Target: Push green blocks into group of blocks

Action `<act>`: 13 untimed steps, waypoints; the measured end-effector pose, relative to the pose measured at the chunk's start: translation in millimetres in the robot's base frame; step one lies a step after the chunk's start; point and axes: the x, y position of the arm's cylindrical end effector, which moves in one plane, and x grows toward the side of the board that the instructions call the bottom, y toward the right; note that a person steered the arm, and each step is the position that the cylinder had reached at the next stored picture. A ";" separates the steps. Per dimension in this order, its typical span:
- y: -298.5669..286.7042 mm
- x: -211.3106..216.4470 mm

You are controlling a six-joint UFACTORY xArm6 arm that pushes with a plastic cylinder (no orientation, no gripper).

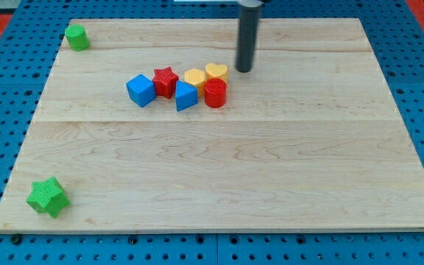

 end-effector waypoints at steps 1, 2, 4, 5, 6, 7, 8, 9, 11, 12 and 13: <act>-21.7 -33.6; -88.3 -85.9; -301.6 -40.7; -317.3 -25.1; -329.8 -22.0; -321.2 -83.8; -309.9 -114.4; -330.1 -121.5; -314.2 -133.4; -207.0 -72.2; -149.5 -7.7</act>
